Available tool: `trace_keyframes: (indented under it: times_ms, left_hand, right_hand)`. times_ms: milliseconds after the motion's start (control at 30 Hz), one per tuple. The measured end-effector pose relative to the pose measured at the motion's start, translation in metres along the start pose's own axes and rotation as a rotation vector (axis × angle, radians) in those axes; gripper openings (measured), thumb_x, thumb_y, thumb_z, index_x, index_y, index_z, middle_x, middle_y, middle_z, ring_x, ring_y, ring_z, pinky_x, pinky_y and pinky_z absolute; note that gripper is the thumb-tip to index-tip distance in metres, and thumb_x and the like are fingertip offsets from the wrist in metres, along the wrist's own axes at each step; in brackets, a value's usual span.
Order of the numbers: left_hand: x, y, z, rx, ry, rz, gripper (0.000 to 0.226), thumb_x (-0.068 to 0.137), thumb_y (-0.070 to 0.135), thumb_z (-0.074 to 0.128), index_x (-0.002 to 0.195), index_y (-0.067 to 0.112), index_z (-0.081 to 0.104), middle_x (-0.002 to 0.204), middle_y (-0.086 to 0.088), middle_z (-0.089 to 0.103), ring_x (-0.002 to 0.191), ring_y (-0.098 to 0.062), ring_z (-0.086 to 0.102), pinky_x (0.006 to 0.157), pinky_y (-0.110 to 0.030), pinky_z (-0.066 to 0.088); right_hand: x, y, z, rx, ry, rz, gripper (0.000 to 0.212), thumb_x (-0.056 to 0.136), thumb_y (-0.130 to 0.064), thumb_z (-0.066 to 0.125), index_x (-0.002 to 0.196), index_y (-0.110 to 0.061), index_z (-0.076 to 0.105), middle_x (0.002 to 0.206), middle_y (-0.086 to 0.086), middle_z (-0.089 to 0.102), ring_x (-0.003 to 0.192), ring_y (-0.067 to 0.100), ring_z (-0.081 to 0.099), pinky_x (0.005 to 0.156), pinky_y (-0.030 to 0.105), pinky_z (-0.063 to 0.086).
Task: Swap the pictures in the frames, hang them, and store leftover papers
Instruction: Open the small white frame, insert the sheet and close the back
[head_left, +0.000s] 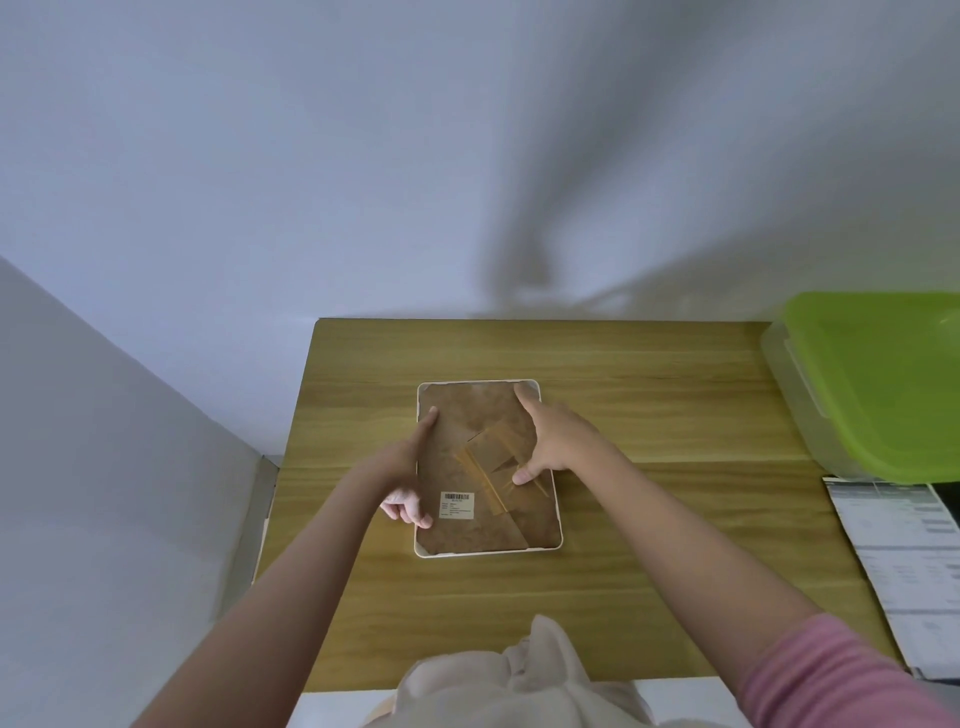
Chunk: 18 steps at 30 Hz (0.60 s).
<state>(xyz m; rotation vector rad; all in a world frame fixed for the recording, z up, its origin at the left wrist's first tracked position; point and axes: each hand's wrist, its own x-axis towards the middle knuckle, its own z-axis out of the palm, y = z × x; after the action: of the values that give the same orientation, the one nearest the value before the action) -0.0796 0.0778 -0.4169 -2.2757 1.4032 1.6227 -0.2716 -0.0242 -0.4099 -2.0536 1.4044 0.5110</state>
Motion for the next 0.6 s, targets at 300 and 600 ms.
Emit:
trace_keyframes:
  times_ms: [300,600]
  left_hand:
    - [0.004,-0.003,-0.010,-0.035,-0.025,0.036,0.139,0.062,-0.001,0.083,0.132,0.059,-0.022,0.118,-0.026,0.055,0.074,-0.026,0.070,0.060,-0.030,0.058]
    - [-0.005,-0.031,0.030,-0.088,0.227,0.126,0.103,0.073,0.009,0.070,0.146,0.039,0.003,0.079,0.001,0.060,0.077,-0.019,0.059,0.074,-0.032,0.048]
  right_hand:
    - [0.008,-0.005,-0.009,-0.088,-0.056,-0.031,0.140,0.050,-0.038,0.091,0.148,-0.038,-0.008,0.145,0.005,0.044,0.122,0.030,0.051,0.094,0.043,0.047]
    - [-0.006,0.022,0.016,0.530,0.067,-0.040,0.123,0.050,-0.016,0.093,0.148,-0.039,0.021,0.145,-0.002,0.039,0.101,0.023,0.062,0.074,0.036,0.057]
